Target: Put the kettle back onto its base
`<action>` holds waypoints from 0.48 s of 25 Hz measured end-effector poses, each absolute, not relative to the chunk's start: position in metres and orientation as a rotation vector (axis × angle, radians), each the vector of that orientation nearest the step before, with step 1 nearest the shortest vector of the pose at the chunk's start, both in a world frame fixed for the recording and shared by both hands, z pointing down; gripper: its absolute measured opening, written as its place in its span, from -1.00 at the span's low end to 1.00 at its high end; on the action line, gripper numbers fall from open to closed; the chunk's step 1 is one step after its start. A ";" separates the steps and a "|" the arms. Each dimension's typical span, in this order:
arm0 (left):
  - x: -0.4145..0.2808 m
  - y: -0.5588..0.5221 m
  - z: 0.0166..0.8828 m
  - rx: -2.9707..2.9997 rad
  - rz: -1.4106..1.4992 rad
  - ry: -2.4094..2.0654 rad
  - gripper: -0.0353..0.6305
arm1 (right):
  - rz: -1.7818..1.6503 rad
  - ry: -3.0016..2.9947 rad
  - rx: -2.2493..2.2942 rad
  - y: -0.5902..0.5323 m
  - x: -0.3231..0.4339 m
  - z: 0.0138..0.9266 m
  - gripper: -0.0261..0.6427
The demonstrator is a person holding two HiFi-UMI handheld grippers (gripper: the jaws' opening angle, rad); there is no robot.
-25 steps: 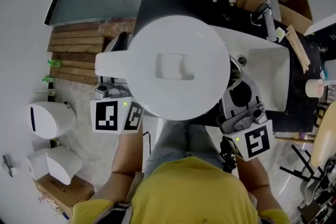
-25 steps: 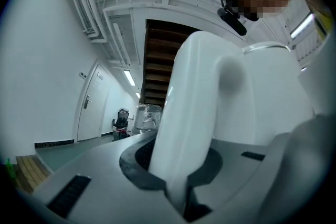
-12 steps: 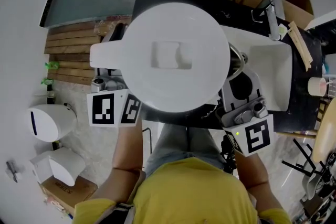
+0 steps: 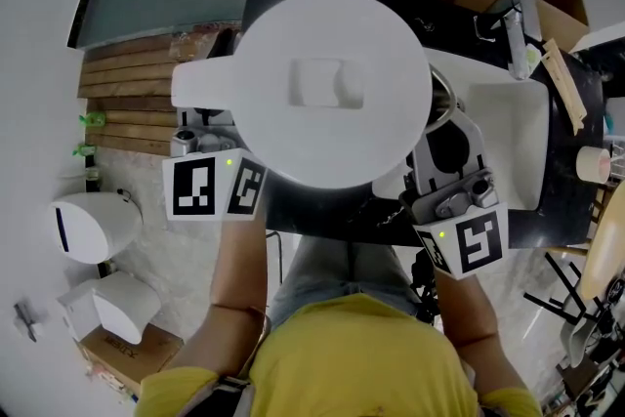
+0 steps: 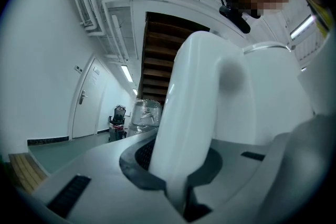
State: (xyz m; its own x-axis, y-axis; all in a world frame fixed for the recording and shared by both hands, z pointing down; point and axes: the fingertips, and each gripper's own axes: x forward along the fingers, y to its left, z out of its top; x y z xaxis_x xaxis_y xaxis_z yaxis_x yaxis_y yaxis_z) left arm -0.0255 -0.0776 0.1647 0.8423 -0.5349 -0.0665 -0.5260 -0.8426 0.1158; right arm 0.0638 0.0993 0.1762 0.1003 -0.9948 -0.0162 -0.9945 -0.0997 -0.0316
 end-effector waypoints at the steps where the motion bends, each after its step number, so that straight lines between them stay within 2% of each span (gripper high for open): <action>1: -0.023 -0.079 0.166 2.924 -0.145 -0.842 -0.76 | -0.015 2.080 -2.309 0.098 0.066 0.177 -0.89; 12: -0.002 -0.092 0.190 2.936 -0.132 -0.798 -0.76 | -0.049 2.052 -2.356 0.087 0.082 0.199 -0.89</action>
State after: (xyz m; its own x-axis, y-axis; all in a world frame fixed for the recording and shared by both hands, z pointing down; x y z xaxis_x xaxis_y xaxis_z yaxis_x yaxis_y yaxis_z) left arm -0.0018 -0.0924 0.1898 0.8592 -0.5084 -0.0583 -0.5001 -0.8583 0.1152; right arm 0.0819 0.0866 0.1993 0.1373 -0.9905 0.0126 -0.9899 -0.1376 -0.0332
